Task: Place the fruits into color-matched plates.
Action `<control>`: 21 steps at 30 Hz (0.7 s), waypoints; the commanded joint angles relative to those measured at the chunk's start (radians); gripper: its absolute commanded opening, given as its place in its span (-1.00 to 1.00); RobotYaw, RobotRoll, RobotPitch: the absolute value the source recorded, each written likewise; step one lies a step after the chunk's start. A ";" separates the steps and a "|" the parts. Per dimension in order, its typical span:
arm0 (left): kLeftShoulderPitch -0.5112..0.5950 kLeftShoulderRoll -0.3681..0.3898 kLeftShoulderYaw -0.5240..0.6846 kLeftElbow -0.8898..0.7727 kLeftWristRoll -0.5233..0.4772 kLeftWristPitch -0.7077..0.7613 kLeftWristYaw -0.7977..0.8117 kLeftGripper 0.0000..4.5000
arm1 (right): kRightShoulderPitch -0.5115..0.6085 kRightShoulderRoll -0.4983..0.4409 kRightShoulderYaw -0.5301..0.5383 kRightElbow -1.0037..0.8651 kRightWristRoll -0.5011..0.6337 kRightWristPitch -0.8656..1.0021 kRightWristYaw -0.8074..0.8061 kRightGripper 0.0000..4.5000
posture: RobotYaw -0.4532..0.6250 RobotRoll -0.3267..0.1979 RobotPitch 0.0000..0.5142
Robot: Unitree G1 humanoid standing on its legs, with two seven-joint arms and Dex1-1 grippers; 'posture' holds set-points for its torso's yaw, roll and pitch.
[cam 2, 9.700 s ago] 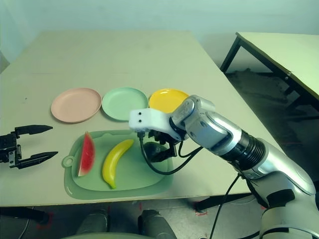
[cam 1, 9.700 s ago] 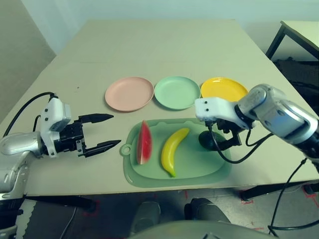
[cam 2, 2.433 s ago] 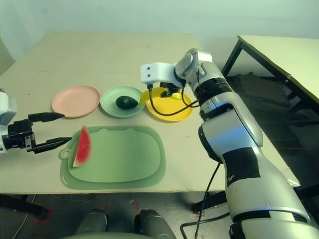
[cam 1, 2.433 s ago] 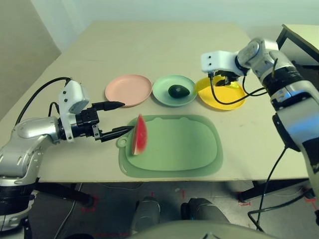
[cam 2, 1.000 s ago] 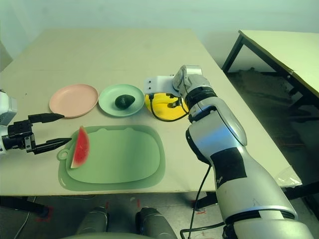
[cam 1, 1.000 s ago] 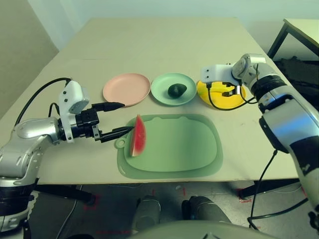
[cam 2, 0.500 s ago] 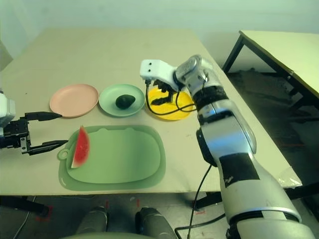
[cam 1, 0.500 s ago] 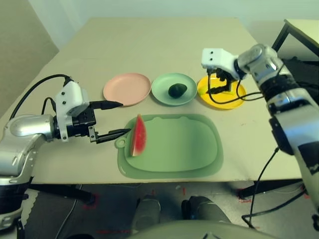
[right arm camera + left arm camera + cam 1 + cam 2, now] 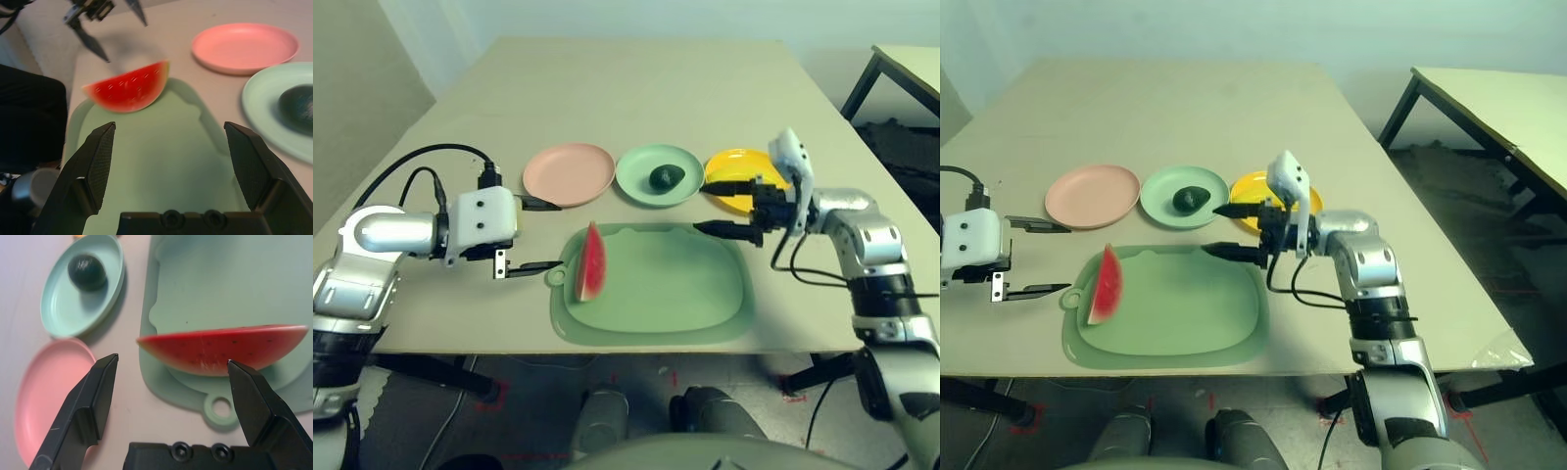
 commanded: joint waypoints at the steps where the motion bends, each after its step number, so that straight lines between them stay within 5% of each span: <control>1: -0.080 -0.011 -0.078 0.092 0.079 -0.136 -0.041 1.00 | 0.030 -0.021 0.006 -0.020 0.038 -0.040 0.020 0.99 | 0.07 0.25 -0.62; 10: -0.298 -0.079 -0.248 0.278 0.137 -0.378 -0.185 1.00 | 0.063 -0.030 0.010 0.017 0.071 -0.084 0.011 0.99 | 0.07 0.25 -0.61; 21: -0.408 -0.115 -0.394 0.399 0.096 -0.575 -0.345 1.00 | 0.083 -0.029 0.001 0.023 0.096 -0.108 -0.016 0.99 | 0.01 0.25 -0.59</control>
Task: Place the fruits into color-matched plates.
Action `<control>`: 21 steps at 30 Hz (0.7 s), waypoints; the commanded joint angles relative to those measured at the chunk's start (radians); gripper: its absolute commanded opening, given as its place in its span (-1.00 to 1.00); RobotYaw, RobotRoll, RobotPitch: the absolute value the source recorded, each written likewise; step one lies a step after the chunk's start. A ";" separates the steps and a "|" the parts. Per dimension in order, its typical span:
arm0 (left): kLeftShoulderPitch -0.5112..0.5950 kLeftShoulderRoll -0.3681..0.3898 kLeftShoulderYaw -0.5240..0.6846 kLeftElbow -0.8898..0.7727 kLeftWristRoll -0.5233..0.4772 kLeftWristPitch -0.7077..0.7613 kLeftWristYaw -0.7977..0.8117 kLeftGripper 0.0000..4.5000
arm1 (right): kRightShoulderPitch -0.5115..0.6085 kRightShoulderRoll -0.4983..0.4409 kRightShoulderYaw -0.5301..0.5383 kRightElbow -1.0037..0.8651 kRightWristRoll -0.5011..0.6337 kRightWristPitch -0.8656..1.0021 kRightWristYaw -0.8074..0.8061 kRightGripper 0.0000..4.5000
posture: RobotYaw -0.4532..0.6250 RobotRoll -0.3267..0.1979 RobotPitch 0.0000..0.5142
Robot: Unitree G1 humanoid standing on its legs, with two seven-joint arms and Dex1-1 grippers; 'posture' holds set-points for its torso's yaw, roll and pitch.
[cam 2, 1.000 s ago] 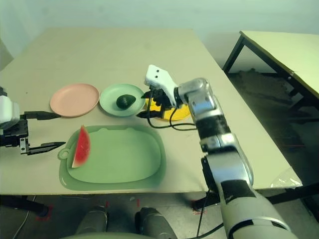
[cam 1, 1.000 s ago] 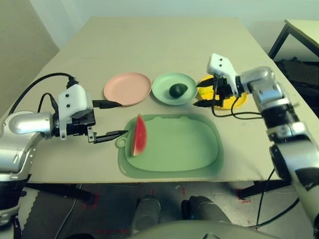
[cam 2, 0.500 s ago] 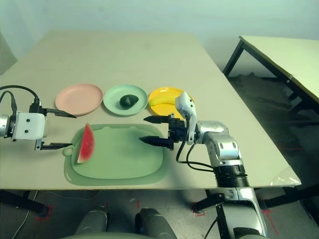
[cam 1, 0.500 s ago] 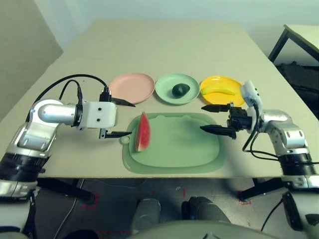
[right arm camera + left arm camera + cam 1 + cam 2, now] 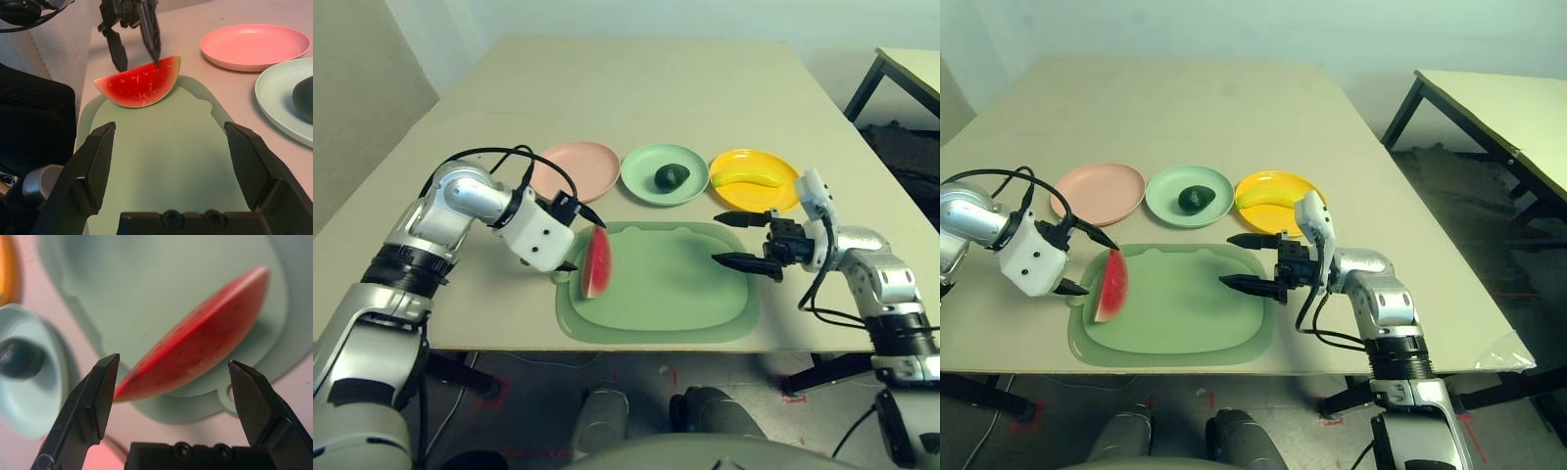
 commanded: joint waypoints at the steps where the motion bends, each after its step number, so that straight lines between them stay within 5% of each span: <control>1: -0.036 -0.003 -0.053 0.038 -0.015 -0.059 -0.020 1.00 | 0.015 -0.007 0.001 -0.001 0.015 -0.014 -0.013 0.99 | 0.01 0.25 -0.59; 21: -0.101 -0.116 -0.102 0.230 0.083 -0.130 0.026 1.00 | 0.051 -0.021 0.009 -0.038 0.028 -0.004 -0.041 0.99 | -0.01 0.25 -0.58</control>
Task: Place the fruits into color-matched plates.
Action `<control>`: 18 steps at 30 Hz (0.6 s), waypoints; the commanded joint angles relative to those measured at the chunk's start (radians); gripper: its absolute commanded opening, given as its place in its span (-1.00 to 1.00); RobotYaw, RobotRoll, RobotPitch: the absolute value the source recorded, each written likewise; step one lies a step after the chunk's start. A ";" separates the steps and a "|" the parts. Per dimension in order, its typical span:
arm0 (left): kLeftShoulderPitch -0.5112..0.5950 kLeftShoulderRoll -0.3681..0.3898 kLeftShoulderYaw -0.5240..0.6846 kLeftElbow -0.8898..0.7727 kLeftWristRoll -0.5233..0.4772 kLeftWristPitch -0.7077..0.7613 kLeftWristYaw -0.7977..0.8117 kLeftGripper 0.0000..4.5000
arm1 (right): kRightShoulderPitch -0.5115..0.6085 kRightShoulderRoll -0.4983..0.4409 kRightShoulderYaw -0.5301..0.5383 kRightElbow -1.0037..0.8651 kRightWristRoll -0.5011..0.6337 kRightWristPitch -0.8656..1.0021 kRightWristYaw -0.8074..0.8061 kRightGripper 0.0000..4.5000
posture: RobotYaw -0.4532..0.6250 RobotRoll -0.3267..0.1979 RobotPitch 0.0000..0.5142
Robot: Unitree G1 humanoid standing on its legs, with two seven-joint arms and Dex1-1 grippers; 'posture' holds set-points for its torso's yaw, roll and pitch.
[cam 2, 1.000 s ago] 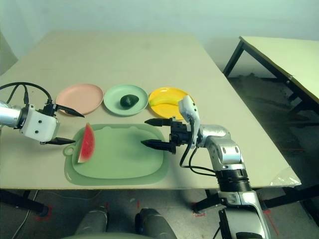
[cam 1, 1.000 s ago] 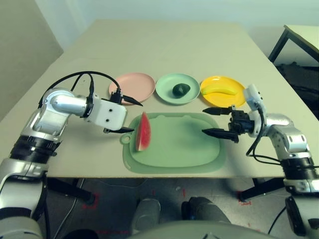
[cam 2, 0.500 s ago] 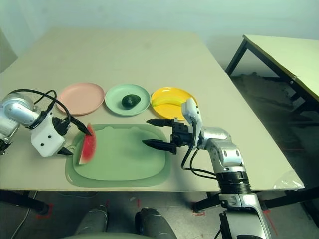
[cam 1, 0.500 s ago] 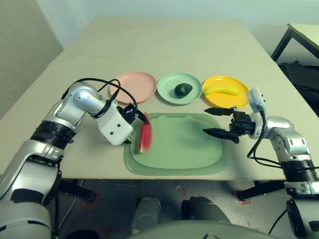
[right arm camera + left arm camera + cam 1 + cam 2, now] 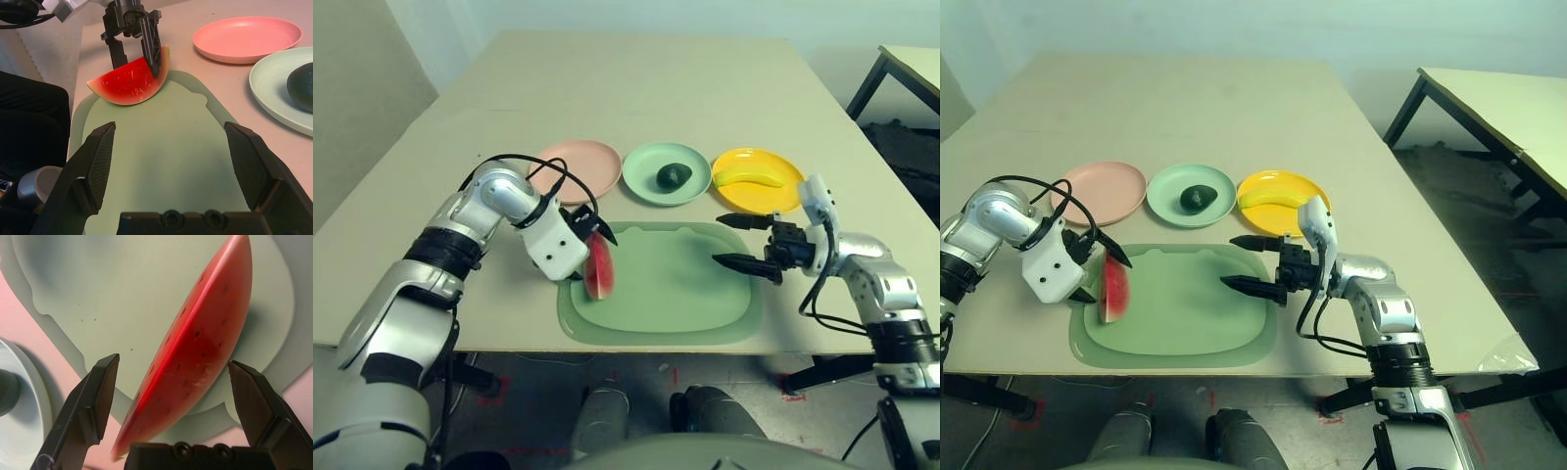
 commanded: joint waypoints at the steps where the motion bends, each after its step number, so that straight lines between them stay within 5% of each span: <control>1: 0.002 -0.002 -0.013 0.001 0.025 0.003 0.004 0.82 | 0.007 -0.012 0.009 -0.015 0.015 0.002 -0.002 1.00 | -0.01 0.25 -0.58; 9: 0.034 0.005 -0.012 -0.021 0.037 0.057 0.006 -0.27 | -0.004 -0.018 0.006 0.004 0.012 -0.011 0.000 1.00 | -0.01 0.25 -0.59; 18: 0.057 0.021 -0.001 -0.072 0.008 0.120 -0.020 -0.38 | 0.021 -0.026 0.016 0.002 -0.013 -0.119 0.024 1.00 | -0.01 0.25 -0.61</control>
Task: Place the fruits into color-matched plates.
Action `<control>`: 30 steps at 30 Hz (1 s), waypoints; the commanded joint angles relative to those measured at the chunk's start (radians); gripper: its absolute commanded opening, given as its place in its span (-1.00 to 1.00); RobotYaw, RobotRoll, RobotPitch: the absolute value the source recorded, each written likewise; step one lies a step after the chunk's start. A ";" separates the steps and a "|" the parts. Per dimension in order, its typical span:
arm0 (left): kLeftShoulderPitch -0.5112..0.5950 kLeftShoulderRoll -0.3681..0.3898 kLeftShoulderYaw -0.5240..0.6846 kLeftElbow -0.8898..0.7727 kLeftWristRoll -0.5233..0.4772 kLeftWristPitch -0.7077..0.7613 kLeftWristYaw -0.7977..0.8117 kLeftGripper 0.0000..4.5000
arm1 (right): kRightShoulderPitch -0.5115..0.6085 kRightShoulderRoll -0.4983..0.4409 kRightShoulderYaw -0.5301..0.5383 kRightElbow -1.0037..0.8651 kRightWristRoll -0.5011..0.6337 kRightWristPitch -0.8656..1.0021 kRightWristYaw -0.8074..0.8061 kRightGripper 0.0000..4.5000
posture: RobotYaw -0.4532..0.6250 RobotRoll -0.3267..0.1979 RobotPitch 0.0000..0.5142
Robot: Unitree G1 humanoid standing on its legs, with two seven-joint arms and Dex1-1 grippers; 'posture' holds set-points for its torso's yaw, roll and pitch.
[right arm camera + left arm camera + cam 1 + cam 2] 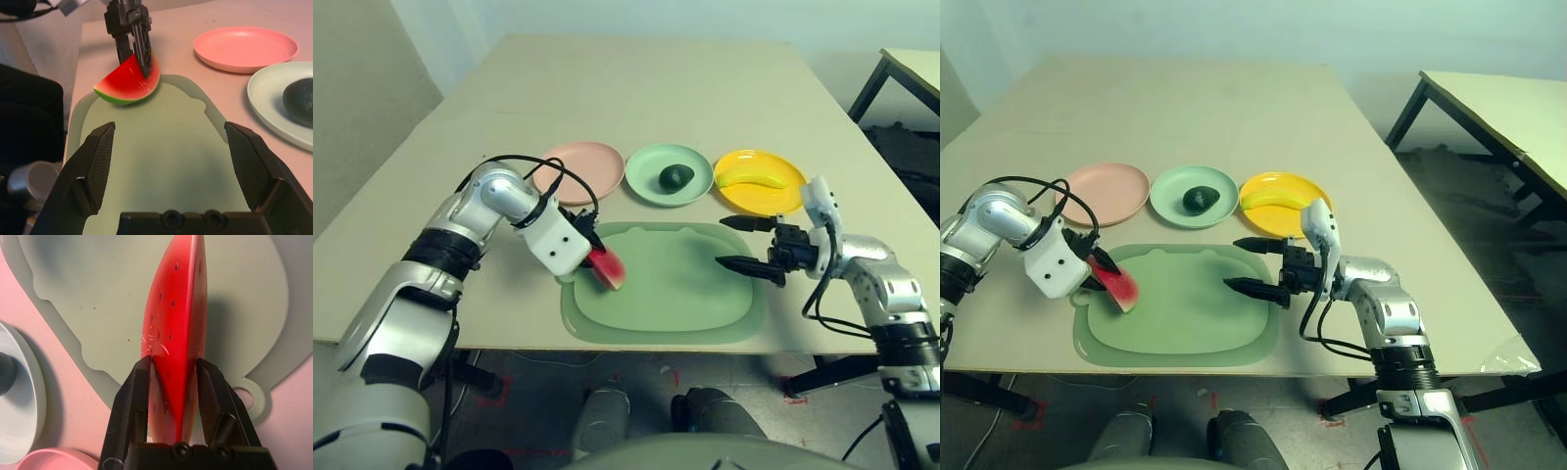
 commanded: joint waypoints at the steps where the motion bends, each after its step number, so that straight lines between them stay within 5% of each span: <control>1: 0.025 -0.006 -0.019 -0.008 0.002 0.028 -0.022 -0.39 | 0.015 -0.010 0.016 -0.005 -0.003 -0.035 0.009 1.00 | -0.02 0.25 -0.61; 22: -0.147 -0.039 0.073 0.129 -0.033 0.148 -0.025 -0.43 | 0.024 -0.007 0.046 -0.012 -0.001 -0.049 -0.003 1.00 | 0.00 0.25 -0.59; 30: -0.328 -0.036 0.067 0.427 0.164 0.091 0.228 -0.43 | 0.034 0.025 0.034 -0.038 0.003 -0.076 -0.061 1.00 | 0.00 0.25 -0.59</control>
